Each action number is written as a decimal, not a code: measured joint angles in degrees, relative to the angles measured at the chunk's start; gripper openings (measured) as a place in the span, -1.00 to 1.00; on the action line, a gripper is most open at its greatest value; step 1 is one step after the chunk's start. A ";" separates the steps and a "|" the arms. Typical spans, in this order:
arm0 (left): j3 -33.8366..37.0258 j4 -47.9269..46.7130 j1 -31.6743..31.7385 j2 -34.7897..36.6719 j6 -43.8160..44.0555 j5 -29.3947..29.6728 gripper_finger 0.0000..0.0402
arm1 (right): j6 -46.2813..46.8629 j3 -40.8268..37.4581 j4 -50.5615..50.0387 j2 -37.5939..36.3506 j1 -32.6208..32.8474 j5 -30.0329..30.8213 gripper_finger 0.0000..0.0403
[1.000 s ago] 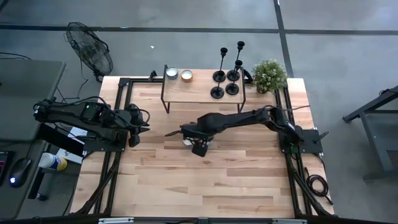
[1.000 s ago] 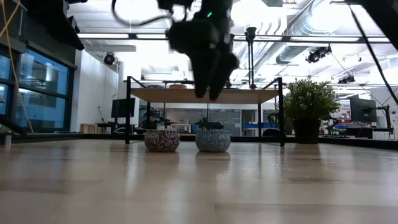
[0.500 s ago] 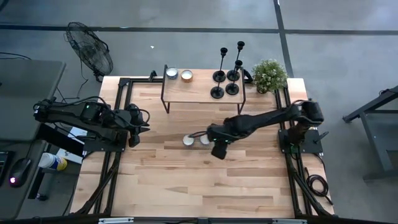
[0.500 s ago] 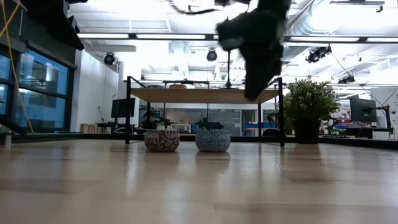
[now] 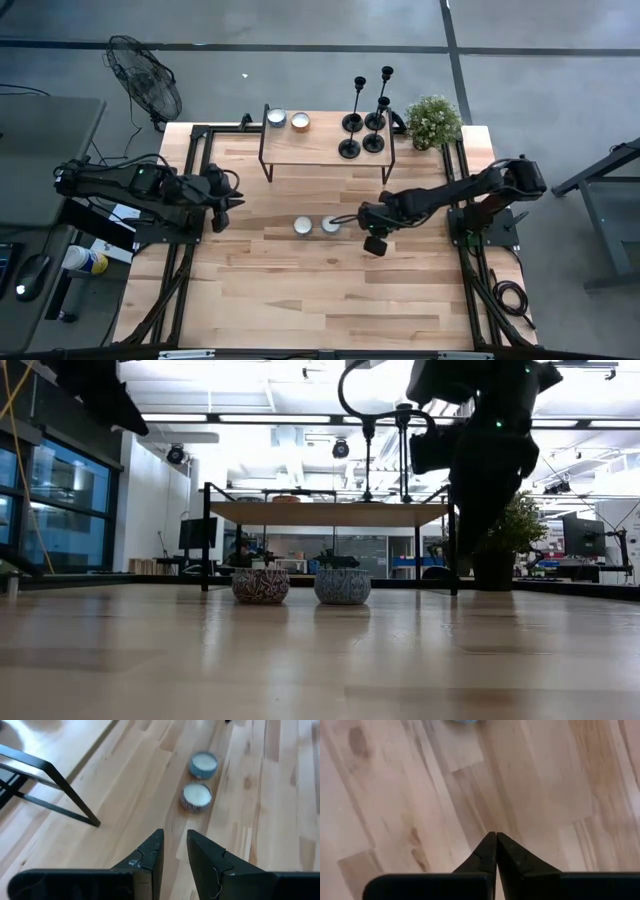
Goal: Pick & Place candle stick holders
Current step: Adjust the colored scented candles
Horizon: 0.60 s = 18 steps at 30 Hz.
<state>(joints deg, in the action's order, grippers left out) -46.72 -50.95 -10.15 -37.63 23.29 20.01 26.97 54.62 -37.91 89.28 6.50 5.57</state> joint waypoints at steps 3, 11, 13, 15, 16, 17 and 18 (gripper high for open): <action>0.00 1.79 0.02 -0.02 1.12 1.21 -0.60 | -0.90 -1.67 3.19 -0.03 -0.03 1.96 -1.00; 0.00 3.74 0.01 -1.87 2.71 4.69 -0.60 | -6.18 -5.84 12.57 -0.03 -1.75 3.07 -1.00; 0.00 3.81 0.02 -2.86 2.72 5.07 -0.60 | -8.58 -7.03 15.18 -0.03 -2.28 3.28 -1.00; 0.00 3.99 0.02 -4.13 2.66 5.13 -0.60 | -10.78 -7.98 17.46 -0.03 -2.85 3.60 -1.00; 0.00 4.00 0.02 -4.78 2.65 5.30 -0.60 | -11.54 -8.18 18.25 -0.03 -3.18 3.96 -1.00; 0.00 3.96 0.02 -5.41 2.64 5.44 -0.60 | -12.33 -8.48 19.63 -0.03 -3.53 4.17 -1.00; 0.00 3.99 0.02 -6.10 2.63 5.46 -0.60 | -13.10 -8.88 20.80 -0.03 -3.83 4.15 -1.00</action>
<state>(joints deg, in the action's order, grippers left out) -46.72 -46.96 -10.13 -43.73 25.91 25.47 13.86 45.75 -17.11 89.25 2.67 9.72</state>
